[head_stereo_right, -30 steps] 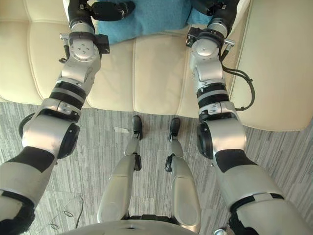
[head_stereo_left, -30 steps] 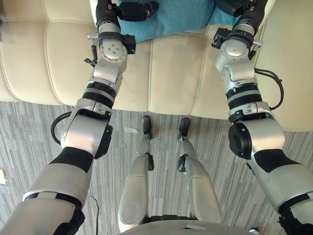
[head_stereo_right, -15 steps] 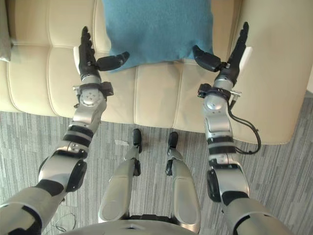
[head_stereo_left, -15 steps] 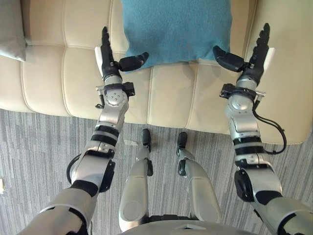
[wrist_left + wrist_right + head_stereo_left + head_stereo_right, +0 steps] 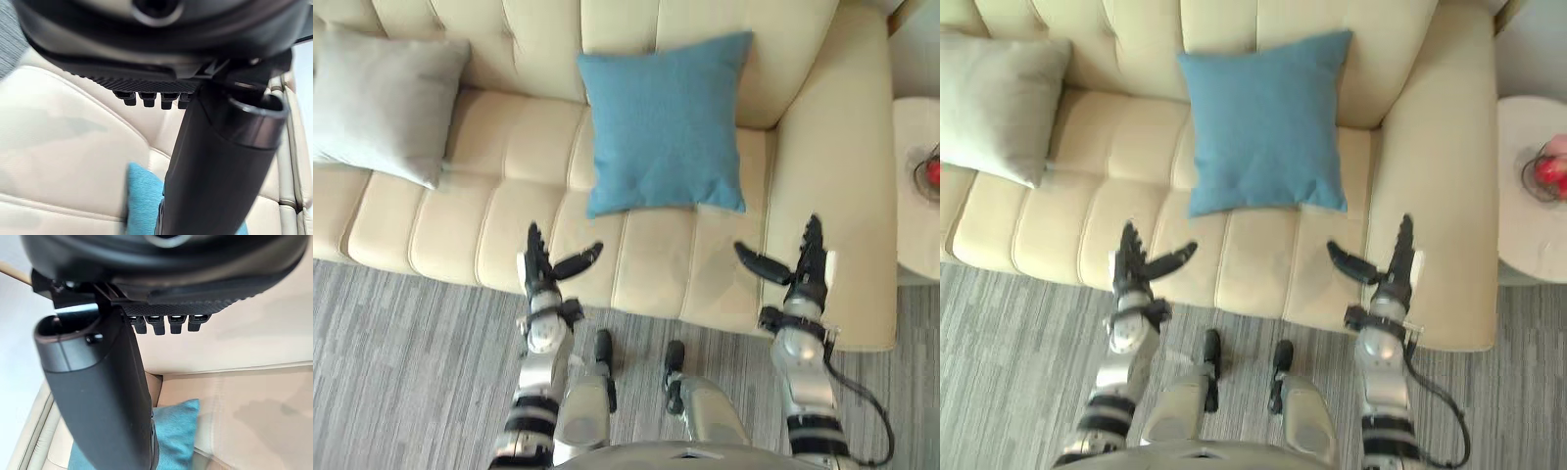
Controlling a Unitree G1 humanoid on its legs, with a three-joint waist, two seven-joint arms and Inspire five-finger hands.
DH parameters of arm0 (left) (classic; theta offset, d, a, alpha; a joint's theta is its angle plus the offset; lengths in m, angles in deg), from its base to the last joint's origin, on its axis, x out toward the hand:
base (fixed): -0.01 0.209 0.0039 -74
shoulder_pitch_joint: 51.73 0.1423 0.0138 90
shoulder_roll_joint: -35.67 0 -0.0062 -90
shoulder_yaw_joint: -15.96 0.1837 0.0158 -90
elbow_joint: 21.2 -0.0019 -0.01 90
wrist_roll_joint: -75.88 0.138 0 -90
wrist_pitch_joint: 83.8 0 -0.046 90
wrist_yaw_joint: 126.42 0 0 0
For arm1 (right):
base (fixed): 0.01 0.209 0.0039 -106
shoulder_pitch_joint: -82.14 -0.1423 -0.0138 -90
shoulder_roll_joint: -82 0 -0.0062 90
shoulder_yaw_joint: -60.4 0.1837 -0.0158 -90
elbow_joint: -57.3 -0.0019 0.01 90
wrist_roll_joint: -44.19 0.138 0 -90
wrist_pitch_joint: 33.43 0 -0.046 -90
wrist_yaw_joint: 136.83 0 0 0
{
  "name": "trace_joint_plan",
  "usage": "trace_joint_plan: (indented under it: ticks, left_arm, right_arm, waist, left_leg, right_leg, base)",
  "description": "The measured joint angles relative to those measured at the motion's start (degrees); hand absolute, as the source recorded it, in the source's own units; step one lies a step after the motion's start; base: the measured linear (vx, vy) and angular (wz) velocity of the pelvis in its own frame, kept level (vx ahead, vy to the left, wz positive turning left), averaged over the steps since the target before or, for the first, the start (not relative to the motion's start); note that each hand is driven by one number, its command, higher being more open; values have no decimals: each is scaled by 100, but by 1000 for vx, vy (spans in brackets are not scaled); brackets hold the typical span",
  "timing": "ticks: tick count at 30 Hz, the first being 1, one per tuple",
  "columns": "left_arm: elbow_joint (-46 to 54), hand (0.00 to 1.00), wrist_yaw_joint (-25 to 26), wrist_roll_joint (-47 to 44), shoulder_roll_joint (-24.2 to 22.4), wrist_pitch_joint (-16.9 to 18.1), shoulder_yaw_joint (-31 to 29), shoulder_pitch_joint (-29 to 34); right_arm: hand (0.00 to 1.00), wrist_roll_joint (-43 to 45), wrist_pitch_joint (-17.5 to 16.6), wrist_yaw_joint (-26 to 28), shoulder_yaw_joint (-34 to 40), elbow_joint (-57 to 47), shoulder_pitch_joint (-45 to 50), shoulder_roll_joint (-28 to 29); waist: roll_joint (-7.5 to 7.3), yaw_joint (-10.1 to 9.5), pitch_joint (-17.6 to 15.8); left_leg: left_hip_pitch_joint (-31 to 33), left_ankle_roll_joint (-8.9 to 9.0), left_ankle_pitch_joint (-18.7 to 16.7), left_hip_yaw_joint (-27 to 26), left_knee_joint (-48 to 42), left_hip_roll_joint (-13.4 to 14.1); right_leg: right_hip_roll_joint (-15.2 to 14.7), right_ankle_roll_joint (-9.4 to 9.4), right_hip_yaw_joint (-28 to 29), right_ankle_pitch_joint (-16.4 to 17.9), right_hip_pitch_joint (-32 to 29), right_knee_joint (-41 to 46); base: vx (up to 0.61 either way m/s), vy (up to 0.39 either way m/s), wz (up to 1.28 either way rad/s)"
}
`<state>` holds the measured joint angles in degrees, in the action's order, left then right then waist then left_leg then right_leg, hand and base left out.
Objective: Pick up cushions and gather them together orderly.
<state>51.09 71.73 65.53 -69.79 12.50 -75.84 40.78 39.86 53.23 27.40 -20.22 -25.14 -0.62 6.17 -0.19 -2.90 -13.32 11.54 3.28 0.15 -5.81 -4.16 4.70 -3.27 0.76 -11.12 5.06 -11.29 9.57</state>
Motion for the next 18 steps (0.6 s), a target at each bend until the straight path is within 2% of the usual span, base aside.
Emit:
trace_joint_plan:
  ticks: [3, 4, 9, 14, 18]
  left_arm:
    - [-562, 100, -277, 196, -67, -22, -185, 430]
    - [-952, 100, -415, 213, -63, -44, -265, 588]
    - [-2200, 100, -772, 489, -79, -143, -586, 871]
    - [-3024, 100, -923, 634, -40, -220, -790, 922]
    - [-3338, 100, -986, 661, 46, -216, -861, 817]
  right_arm:
    - [100, 18, -10, 263, -184, 662, 375, 41]
    - [100, 39, -10, 387, -252, 997, 526, 95]
    - [100, 41, -16, 634, -316, 2266, 642, 187]
    - [100, 36, -14, 715, -130, 3602, 512, 216]
    - [100, 28, 22, 732, 108, 4180, 416, 190]
  waist:
    - [15, -1, 385]
    - [18, -1, 625]
    - [57, 1, 1072]
    - [21, 5, 1199]
    - [12, 2, 1204]
  left_leg:
    - [-202, -11, -22, -33, 10, 8]
    - [-297, -8, -22, -65, 72, 7]
    - [-703, 6, 29, -131, 343, -16]
    - [-1054, 3, 49, -165, 572, -72]
    - [-1281, -10, 41, -319, 652, -111]
  right_leg:
    - [9, 11, -1, -9, 221, -64]
    - [10, 18, 11, -12, 292, -106]
    - [23, 99, 13, -107, 688, -415]
    - [20, 166, 55, -200, 1055, -703]
    - [-2, 230, 234, -246, 1171, -727]
  base:
    - [-44, 5, -3]
    - [-36, 10, -5]
    - [-7, 20, -4]
    - [48, 35, -3]
    - [49, 45, -20]
